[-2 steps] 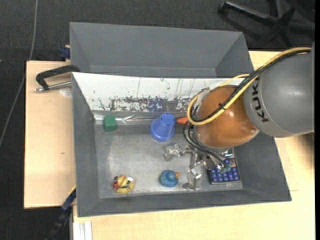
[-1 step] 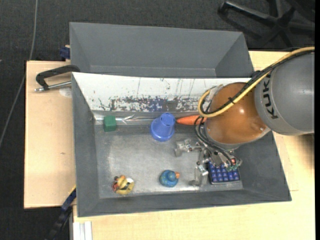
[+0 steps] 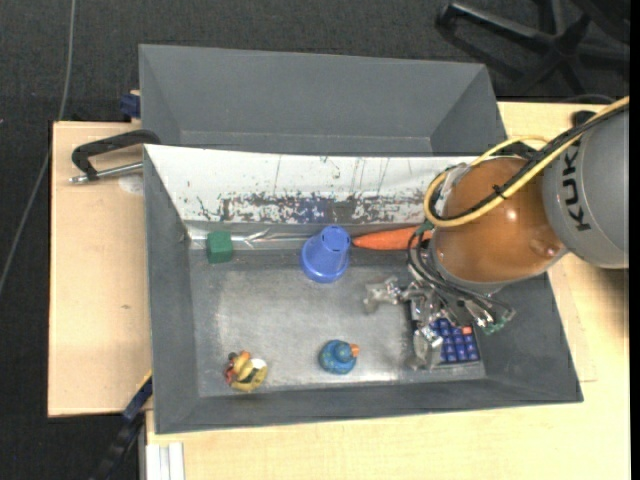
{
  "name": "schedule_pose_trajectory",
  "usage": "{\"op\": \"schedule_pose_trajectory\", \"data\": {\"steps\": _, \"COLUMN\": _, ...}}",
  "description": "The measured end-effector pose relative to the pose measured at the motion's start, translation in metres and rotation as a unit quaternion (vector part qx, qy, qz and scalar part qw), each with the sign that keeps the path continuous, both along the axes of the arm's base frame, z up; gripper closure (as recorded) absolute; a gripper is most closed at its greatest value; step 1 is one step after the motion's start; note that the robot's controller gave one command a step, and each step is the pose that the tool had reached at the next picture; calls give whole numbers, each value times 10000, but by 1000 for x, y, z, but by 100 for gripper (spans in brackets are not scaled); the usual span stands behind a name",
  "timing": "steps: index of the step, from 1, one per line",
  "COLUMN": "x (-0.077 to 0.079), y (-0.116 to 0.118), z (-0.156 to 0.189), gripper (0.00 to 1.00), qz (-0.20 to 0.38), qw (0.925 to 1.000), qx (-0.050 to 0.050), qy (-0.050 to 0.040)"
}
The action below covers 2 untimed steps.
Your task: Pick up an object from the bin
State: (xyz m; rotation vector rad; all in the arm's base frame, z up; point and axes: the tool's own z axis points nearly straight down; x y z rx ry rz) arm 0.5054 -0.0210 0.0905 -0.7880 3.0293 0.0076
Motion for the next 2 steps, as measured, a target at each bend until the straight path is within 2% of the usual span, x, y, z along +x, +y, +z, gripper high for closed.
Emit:
{"op": "schedule_pose_trajectory", "data": {"steps": 1, "x": 19, "y": -38, "z": -9, "gripper": 0, "qz": 256, "qw": 9997, "qx": 2, "qy": -21}}
{"op": "schedule_pose_trajectory", "data": {"steps": 2, "x": 16, "y": -53, "z": -13, "gripper": 0, "qz": 568, "qw": 9984, "qx": -7, "qy": -13}}
